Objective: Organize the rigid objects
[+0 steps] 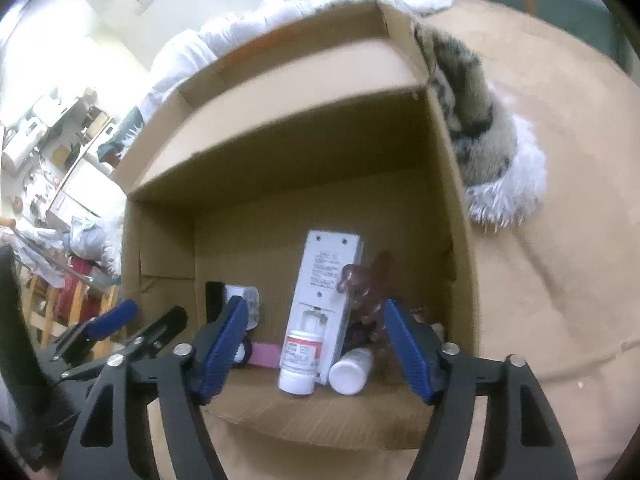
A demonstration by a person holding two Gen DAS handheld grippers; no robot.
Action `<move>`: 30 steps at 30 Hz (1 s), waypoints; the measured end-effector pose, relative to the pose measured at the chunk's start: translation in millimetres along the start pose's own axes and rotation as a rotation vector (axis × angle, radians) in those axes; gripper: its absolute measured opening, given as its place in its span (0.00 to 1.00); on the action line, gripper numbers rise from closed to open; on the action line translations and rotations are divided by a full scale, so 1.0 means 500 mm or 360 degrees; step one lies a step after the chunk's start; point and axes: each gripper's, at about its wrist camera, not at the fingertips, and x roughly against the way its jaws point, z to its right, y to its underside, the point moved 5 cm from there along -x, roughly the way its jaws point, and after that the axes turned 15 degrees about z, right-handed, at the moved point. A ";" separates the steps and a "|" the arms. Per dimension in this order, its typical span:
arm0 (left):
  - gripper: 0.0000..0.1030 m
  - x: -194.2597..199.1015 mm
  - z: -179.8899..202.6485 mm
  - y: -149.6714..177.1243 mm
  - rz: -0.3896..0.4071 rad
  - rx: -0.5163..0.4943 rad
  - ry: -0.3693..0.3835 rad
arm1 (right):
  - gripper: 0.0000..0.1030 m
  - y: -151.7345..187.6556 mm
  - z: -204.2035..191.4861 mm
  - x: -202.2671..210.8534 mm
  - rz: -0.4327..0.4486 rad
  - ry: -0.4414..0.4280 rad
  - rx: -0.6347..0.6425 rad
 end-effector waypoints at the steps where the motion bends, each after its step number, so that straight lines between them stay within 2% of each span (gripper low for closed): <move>1: 0.71 0.007 -0.002 0.000 -0.0005 0.0001 0.0010 | 0.81 -0.001 -0.002 0.004 0.0009 -0.0004 0.0003; 3: 0.71 0.023 -0.013 -0.001 -0.0006 0.0018 0.0013 | 0.98 0.000 -0.002 0.012 0.0022 -0.0011 -0.0016; 4: 0.71 0.028 -0.023 -0.004 -0.0001 0.0029 0.0005 | 1.00 0.000 -0.002 0.015 0.0019 -0.0017 -0.0033; 6: 0.71 0.048 -0.042 -0.003 0.0010 0.0059 -0.0009 | 1.00 0.004 -0.008 0.023 0.0008 -0.0048 -0.0039; 10: 0.71 0.083 -0.078 0.019 -0.0027 0.0105 -0.0047 | 1.00 0.015 -0.022 0.052 0.0018 0.0000 0.0053; 14: 0.71 0.117 -0.102 0.041 0.0028 0.0088 -0.0147 | 1.00 0.026 -0.043 0.090 0.0021 -0.0016 0.0121; 17: 0.71 0.135 -0.106 0.042 0.0035 0.0145 -0.0088 | 1.00 0.031 -0.061 0.117 0.0045 0.0000 0.0183; 20: 0.72 0.166 -0.107 0.039 0.0097 0.0181 -0.0039 | 1.00 0.031 -0.076 0.151 0.0119 0.0001 0.0226; 23: 0.86 0.201 -0.109 0.036 0.0174 0.0191 -0.0011 | 1.00 0.030 -0.084 0.188 0.0199 0.0002 0.0262; 30: 0.92 0.282 -0.116 0.040 0.0361 0.0102 -0.0012 | 1.00 0.043 -0.086 0.247 0.0327 0.0027 0.0280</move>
